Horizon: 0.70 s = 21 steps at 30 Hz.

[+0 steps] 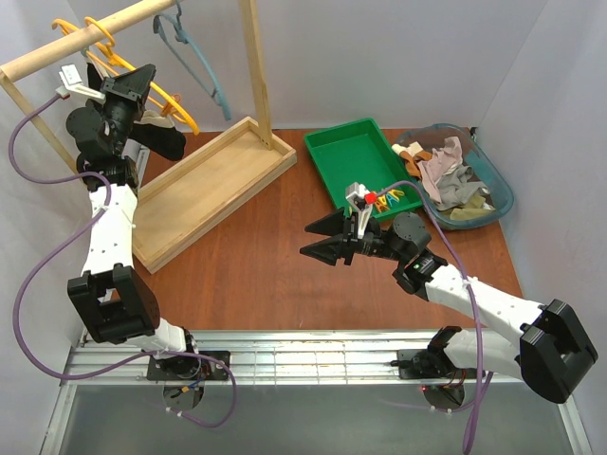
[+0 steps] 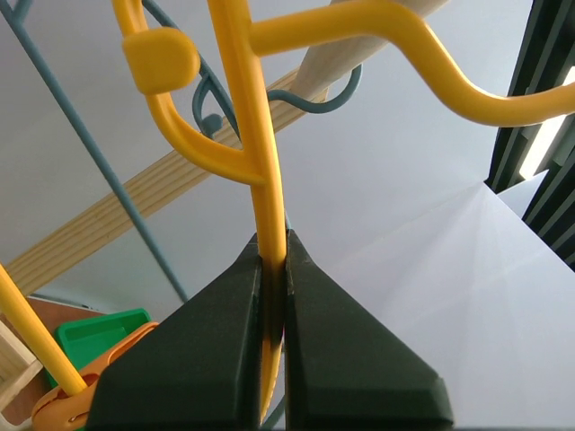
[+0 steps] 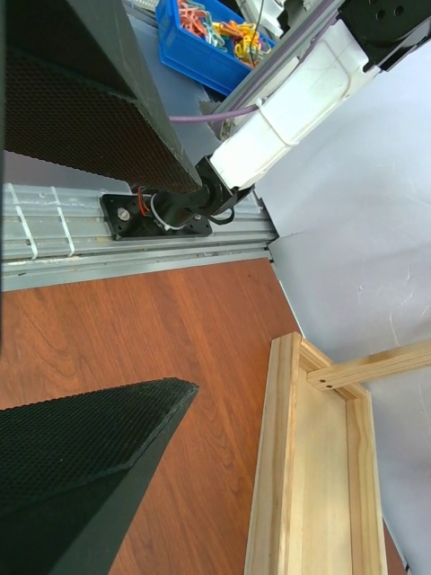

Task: Clip the underwear to the hanger
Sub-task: Place the hanger at the clothesline.

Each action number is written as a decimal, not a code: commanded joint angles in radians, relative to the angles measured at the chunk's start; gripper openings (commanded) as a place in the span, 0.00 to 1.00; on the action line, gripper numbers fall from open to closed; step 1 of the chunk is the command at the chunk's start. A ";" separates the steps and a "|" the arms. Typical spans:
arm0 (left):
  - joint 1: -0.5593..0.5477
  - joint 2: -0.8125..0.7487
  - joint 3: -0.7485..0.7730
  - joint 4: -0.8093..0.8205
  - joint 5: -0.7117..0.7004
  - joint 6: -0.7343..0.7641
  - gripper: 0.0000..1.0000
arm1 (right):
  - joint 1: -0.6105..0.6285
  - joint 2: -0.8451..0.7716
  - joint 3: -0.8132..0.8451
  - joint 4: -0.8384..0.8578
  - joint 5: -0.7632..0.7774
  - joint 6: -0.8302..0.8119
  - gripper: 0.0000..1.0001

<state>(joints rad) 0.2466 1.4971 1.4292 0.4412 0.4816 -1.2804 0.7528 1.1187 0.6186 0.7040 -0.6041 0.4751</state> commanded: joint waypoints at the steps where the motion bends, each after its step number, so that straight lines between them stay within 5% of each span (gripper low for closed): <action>1: 0.013 -0.009 -0.018 -0.007 0.028 -0.031 0.00 | -0.003 -0.031 -0.005 0.014 0.012 -0.023 0.76; 21: 0.013 0.037 0.000 -0.117 -0.005 -0.083 0.00 | -0.003 -0.022 0.003 0.003 0.006 -0.027 0.77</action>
<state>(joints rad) 0.2489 1.5002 1.4094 0.4614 0.4721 -1.3075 0.7528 1.1095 0.6186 0.6964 -0.6014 0.4629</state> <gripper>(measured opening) 0.026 0.766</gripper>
